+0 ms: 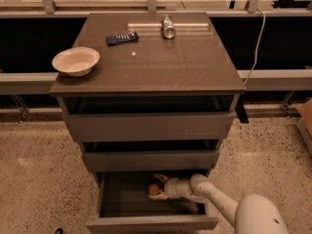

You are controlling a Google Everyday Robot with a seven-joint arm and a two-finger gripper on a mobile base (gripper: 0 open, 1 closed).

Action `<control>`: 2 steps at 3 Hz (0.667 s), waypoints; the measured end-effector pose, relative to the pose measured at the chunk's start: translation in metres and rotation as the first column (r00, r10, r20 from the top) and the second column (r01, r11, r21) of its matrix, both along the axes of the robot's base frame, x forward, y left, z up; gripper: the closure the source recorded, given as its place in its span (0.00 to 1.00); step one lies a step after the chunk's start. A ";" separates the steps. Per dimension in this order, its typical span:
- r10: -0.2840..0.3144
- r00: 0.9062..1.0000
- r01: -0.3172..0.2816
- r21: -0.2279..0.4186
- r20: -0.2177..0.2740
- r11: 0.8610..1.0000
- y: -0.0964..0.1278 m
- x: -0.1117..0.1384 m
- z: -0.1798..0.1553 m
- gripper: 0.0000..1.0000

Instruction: Place orange into bottom drawer

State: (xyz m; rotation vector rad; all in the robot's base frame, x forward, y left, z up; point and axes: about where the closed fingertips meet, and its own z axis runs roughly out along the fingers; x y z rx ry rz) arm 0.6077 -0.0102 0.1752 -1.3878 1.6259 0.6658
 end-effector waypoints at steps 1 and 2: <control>0.002 1.000 -0.002 0.001 -0.001 1.000 0.001 -0.001 0.000 0.00; 0.002 1.000 -0.002 0.001 -0.001 1.000 0.001 -0.001 0.000 0.00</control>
Offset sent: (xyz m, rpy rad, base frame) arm -0.0005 0.0013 -0.0003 0.0009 0.0009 0.0016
